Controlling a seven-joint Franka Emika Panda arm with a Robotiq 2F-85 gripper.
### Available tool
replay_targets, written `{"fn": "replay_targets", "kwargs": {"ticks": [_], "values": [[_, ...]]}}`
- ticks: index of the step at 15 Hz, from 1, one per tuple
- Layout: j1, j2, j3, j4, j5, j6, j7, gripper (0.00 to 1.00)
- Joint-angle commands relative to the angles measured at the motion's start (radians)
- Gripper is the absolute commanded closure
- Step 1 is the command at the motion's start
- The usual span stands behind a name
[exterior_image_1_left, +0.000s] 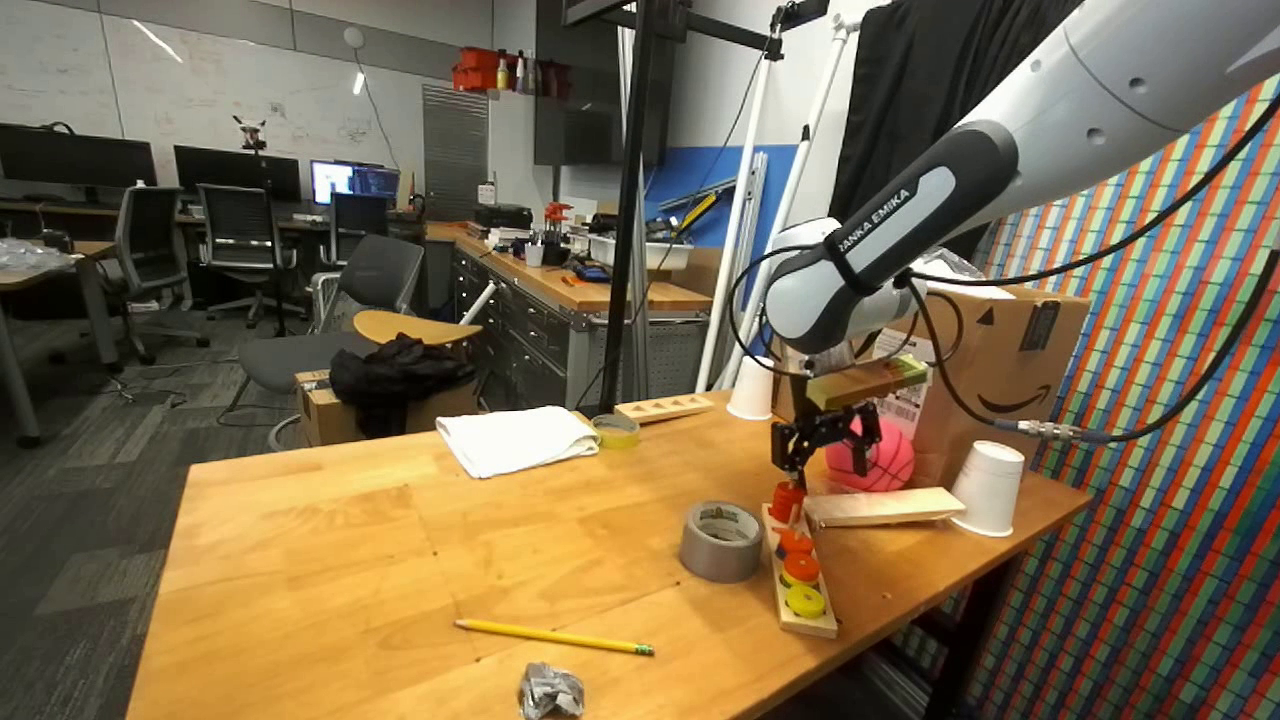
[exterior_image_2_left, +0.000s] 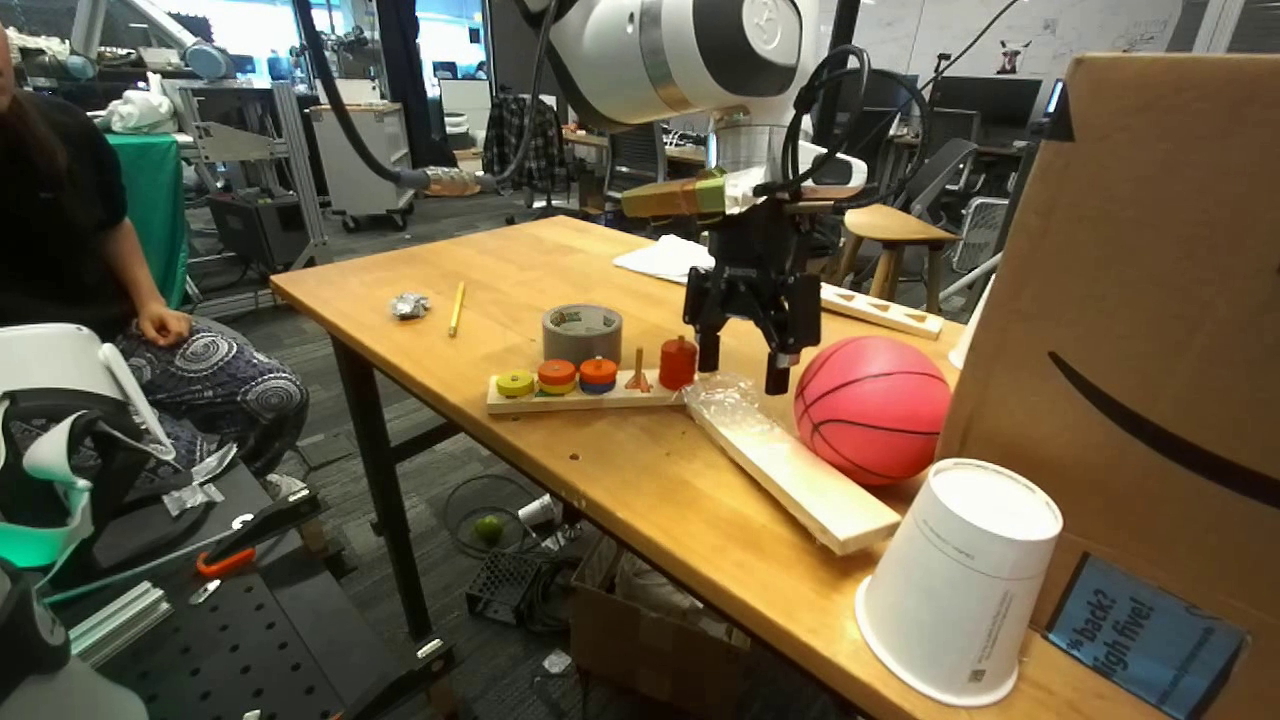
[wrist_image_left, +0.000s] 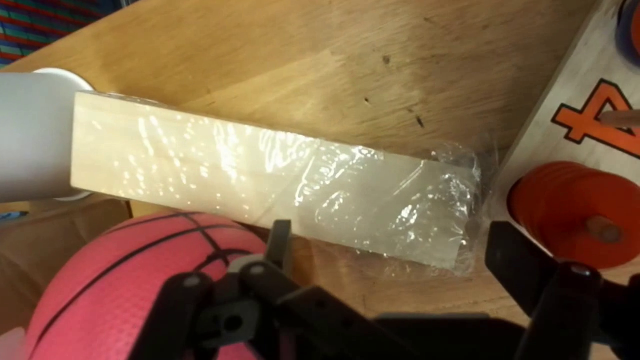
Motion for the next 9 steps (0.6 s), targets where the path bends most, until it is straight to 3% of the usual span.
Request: {"fn": "replay_targets", "kwargs": {"ticks": [1,9], "values": [[-0.002,0.007,-0.009,0.007,0.041,0.043,-0.030,0.00],[0.020,-0.001,-0.047,0.011,-0.114,0.046,0.060,0.00]]}}
